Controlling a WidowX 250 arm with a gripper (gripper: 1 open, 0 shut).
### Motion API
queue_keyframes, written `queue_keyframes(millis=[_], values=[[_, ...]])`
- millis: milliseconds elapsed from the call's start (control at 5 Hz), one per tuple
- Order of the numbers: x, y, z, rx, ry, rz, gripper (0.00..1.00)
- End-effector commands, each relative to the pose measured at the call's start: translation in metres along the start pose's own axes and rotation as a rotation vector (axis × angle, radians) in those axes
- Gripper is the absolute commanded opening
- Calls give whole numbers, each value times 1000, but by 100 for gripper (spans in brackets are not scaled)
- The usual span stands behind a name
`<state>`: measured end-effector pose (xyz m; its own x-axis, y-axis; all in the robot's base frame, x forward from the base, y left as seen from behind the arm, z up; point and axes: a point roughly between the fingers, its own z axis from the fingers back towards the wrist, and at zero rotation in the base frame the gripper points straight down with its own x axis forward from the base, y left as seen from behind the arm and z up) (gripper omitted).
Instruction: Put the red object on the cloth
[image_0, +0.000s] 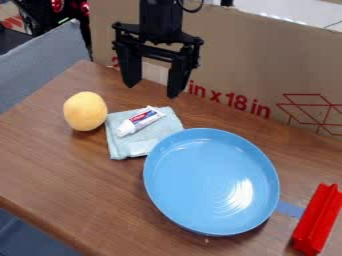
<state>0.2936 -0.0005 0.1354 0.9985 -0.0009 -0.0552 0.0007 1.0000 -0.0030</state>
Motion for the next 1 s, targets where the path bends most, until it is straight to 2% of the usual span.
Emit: queue_keyframes(millis=[0, 200, 400, 600, 800], values=[[-1, 3, -4, -12, 12, -5, 100], [-2, 8, -6, -12, 31, -7, 100], [7, 5, -3, 0, 54, -12, 100], [5, 6, -12, 6, 75, -8, 100], [-16, 16, -19, 10, 91, 8, 100]])
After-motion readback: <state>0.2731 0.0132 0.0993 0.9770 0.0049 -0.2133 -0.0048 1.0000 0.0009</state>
